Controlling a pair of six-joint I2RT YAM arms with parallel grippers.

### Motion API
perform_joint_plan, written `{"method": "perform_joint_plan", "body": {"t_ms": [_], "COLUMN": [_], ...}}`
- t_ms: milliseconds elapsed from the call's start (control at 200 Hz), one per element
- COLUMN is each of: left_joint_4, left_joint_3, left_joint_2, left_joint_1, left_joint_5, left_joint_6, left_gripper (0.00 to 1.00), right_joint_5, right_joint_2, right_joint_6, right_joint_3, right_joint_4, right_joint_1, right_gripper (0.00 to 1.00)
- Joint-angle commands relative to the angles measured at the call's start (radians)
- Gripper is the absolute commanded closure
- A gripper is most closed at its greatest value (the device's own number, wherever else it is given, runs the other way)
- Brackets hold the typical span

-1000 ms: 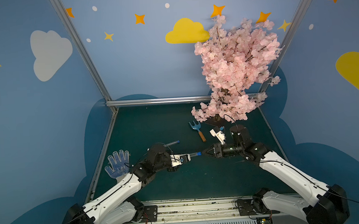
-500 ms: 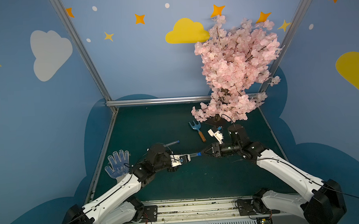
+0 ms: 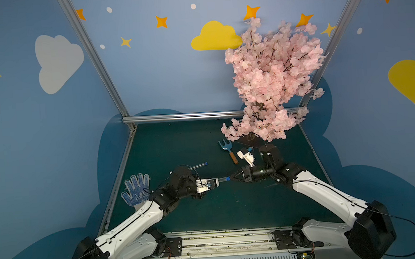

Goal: Insert stoppers into test tubes
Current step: Insert the stopper into the test tube.

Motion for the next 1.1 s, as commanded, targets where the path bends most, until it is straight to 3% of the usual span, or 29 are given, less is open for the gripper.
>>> {"method": "perform_joint_plan", "body": {"t_ms": [0, 285, 1096], "left_joint_4": [0.062, 0.103, 0.296], "left_joint_3": [0.018, 0.046, 0.055], "left_joint_2": [-0.001, 0.013, 0.032], "left_joint_1": [-0.008, -0.008, -0.008], "left_joint_5": [0.068, 0.14, 0.169], "left_joint_6": [-0.025, -0.072, -0.271], "left_gripper": [0.98, 0.98, 0.98], "right_joint_5": [-0.018, -0.019, -0.012], "right_joint_2": [0.02, 0.054, 0.115], "right_joint_6": [0.006, 0.02, 0.062], "right_joint_3": [0.025, 0.03, -0.003], "right_joint_4": [0.038, 0.073, 0.172], "right_joint_1": [0.034, 0.066, 0.117], "right_gripper": [0.71, 0.8, 0.86]}}
